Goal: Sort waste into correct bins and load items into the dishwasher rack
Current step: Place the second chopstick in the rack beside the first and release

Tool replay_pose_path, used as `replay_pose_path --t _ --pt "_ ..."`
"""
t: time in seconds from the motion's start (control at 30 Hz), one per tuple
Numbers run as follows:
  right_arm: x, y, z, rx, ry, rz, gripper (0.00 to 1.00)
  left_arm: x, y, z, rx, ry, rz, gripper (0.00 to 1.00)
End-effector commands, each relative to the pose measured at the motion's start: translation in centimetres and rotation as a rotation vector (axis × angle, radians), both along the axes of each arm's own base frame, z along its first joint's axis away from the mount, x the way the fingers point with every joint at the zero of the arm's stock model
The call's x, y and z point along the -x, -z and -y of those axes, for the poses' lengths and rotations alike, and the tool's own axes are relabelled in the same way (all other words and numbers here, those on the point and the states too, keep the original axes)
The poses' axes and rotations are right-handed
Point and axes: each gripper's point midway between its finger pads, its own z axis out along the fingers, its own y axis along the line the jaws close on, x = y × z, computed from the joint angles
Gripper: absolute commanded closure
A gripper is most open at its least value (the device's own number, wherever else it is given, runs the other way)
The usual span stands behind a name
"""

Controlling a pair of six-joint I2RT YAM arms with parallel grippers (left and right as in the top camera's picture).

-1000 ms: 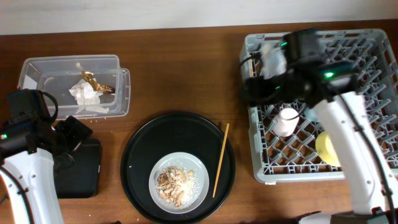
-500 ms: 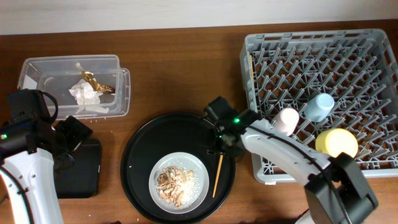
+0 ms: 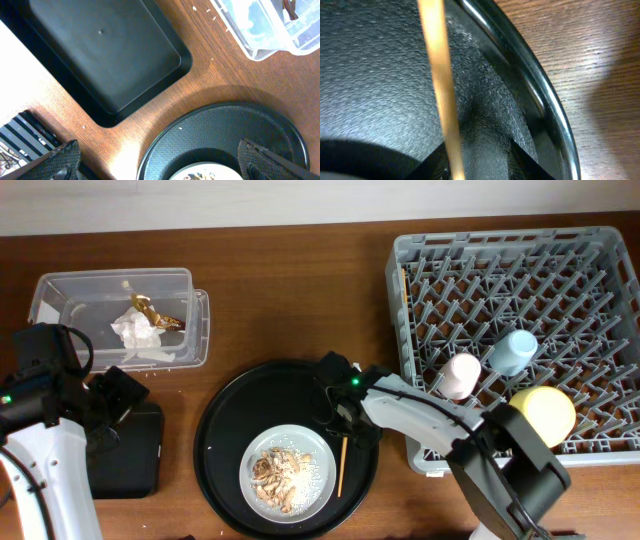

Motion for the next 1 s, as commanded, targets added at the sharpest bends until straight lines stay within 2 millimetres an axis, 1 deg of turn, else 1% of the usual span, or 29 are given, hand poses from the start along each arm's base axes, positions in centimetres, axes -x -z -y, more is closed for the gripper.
replay_pose_path --t 0.0,0.1,0.17,0.2,0.3,0.33,0.4,0.43,0.47,0.53,0.57,0.63,0.67,0.73,0.8,0.83,0.87,0.9,0.93,0.97 --pt "0.4 1.7 -0.1 0.013 0.003 -0.031 0.68 -0.1 -0.4 -0.3 -0.006 -0.016 0.013 0.01" --pt "0.5 1.6 -0.2 0.008 0.003 -0.034 0.83 -0.1 -0.4 -0.3 -0.006 -0.016 0.013 0.01" --pt "0.6 1.1 -0.6 -0.02 0.004 -0.047 0.93 -0.1 -0.4 -0.3 -0.006 -0.016 0.013 0.01" --pt "0.5 0.2 -0.7 -0.023 0.003 -0.04 0.96 -0.1 -0.4 -0.3 -0.006 -0.016 0.013 0.01" --pt "-0.7 -3.9 -0.5 -0.036 0.016 0.0 0.96 -0.1 -0.4 -0.3 -0.006 -0.016 0.013 0.01" --pt "-1.2 -5.4 -0.2 -0.048 0.0 0.024 0.96 -0.1 -0.4 -0.3 -0.006 -0.016 0.013 0.01" --pt "-3.0 -9.1 1.0 -0.091 -0.024 0.101 0.96 -0.1 -0.4 -0.3 -0.006 -0.016 0.013 0.01" --pt "-4.2 -11.2 1.7 -0.114 -0.057 0.162 0.96 -0.1 -0.4 -0.3 -0.006 -0.016 0.013 0.01" --pt "-6.4 -14.6 3.7 -0.122 -0.105 0.283 0.96 -0.1 -0.4 -0.3 -0.006 -0.016 0.013 0.01" --pt "-9.1 -18.1 7.7 -0.055 -0.068 0.424 0.96 -0.1 -0.4 -0.3 -0.006 -0.016 0.013 0.01" --pt "-11.1 -20.5 10.4 -0.029 -0.064 0.528 0.96 -0.1 -0.4 -0.3 -0.006 -0.016 0.013 0.01" --pt "-13.2 -22.2 12.7 0.012 -0.111 0.629 0.96 -0.1 -0.4 -0.3 -0.006 -0.016 0.013 0.01" --pt "-14.6 -22.8 14.1 0.051 -0.151 0.678 0.96 -0.1 -0.4 -0.3 -0.006 -0.016 0.013 0.01" --pt "-16.5 -22.9 15.4 0.099 -0.202 0.726 0.96 -0.1 -0.4 -0.3 -0.006 -0.016 0.013 0.01" --pt "-19.2 -22.1 16.7 0.133 -0.186 0.765 0.96 -0.1 -0.4 -0.3 -0.006 -0.016 0.013 0.01" --pt "-20.1 -21.4 16.9 0.136 -0.178 0.767 0.95 -0.1 -0.4 -0.3 -0.006 -0.016 0.013 0.01" --pt "-21.3 -19.8 16.8 0.136 -0.179 0.753 0.95 -0.1 -0.4 -0.3 -0.006 -0.016 0.013 0.01" --pt "-21.8 -18.8 16.6 0.128 -0.183 0.742 0.95 -0.1 -0.4 -0.3 -0.006 -0.016 0.013 0.01" --pt "-22.3 -17.3 16.3 0.119 -0.19 0.719 0.94 -0.1 -0.4 -0.3 -0.006 -0.016 0.013 0.01" --pt "-22.6 -16.0 16.0 0.105 -0.197 0.696 0.91 -0.1 -0.4 -0.3 -0.006 -0.016 0.013 0.01"
